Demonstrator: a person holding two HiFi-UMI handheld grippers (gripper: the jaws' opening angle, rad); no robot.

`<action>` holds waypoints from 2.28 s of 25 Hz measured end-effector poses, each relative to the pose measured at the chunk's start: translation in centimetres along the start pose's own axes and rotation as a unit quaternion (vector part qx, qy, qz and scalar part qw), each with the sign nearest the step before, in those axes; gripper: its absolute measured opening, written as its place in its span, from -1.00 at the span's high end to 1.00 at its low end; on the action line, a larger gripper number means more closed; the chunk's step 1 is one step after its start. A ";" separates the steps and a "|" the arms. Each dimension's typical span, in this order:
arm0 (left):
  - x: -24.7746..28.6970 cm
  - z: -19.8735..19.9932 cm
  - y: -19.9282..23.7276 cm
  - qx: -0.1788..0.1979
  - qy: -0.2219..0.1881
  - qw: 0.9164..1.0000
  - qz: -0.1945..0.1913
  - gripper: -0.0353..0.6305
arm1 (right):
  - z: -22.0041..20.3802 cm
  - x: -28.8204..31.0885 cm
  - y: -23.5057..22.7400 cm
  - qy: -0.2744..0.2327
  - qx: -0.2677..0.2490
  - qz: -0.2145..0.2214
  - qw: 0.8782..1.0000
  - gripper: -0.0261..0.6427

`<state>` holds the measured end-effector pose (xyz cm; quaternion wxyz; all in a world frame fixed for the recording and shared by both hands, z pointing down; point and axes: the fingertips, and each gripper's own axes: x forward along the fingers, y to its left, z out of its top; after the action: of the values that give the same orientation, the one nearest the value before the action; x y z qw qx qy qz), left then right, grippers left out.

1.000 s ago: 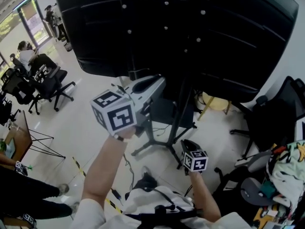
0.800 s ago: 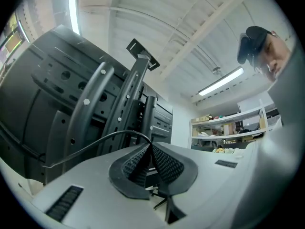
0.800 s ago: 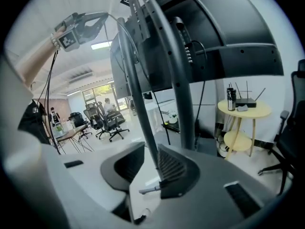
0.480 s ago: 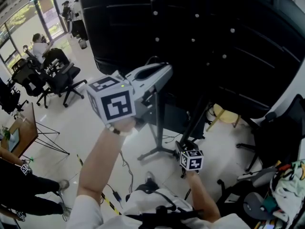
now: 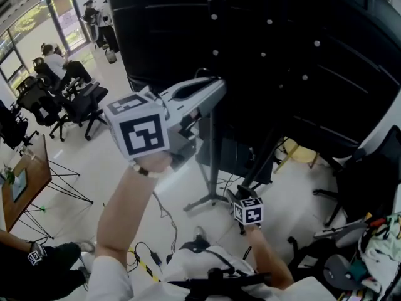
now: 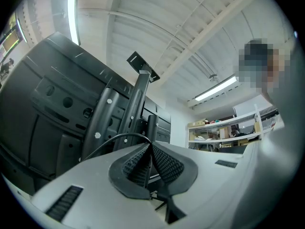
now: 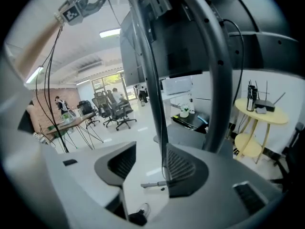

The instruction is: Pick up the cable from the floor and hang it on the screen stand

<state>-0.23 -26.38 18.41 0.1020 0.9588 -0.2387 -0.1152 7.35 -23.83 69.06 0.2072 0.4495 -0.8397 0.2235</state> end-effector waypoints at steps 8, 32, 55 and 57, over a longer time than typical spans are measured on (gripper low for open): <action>-2.8 3.7 1.4 0.024 -0.011 1.000 0.006 0.85 | 0.0 4.5 1.4 0.034 -0.031 0.003 0.999 0.24; -2.1 7.2 3.7 0.040 -0.015 0.994 -0.105 0.85 | -4.4 14.9 -1.2 0.054 0.013 -0.070 0.996 0.45; -9.8 7.1 5.9 -0.053 -0.102 0.992 -0.053 0.85 | 9.6 -5.0 -1.9 -0.124 -0.127 -0.155 0.972 0.86; -10.6 6.5 5.5 -0.061 -0.107 0.991 -0.049 0.85 | 11.7 -8.1 -2.4 -0.140 -0.150 -0.173 0.963 0.86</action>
<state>-13.51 -26.92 15.40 0.1287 0.9434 -0.1934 -0.2366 11.81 -26.20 55.53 0.1880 0.5788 -0.7935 -0.0091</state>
